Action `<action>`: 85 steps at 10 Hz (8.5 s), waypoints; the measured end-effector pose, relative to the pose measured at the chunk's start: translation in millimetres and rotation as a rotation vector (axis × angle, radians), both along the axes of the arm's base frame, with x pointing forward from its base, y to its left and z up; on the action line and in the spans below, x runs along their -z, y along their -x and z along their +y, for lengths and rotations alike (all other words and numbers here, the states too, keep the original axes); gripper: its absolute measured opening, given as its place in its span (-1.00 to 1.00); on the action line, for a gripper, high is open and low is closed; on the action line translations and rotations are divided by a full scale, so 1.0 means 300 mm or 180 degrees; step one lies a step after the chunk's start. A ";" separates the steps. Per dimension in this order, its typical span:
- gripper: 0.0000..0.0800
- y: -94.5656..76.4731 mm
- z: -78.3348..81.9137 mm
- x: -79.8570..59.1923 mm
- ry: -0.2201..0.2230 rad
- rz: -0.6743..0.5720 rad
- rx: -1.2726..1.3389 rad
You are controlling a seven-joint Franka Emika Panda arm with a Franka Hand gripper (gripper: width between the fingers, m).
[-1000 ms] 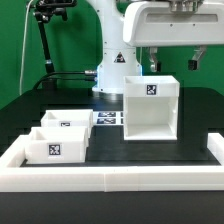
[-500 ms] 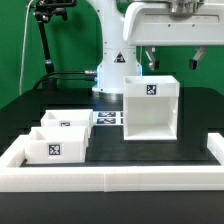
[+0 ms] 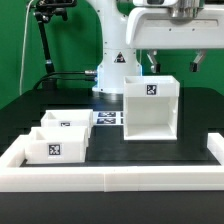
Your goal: Assemble drawer
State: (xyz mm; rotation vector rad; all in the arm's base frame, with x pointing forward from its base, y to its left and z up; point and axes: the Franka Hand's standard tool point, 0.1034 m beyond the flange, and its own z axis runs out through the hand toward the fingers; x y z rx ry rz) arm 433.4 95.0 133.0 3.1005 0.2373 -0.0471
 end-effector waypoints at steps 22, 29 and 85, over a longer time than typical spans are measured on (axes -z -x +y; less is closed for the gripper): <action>-0.91 0.105 -0.006 0.104 -0.0111 0.0177 0.0375; -0.91 -0.017 -0.033 0.091 -0.0166 0.0074 0.0058; -0.91 -0.528 0.019 0.094 -0.0565 0.0260 0.5012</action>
Offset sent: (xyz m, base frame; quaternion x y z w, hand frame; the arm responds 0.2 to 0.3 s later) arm -0.0222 -0.0053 -0.0168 0.0064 -0.0051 0.0289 0.9995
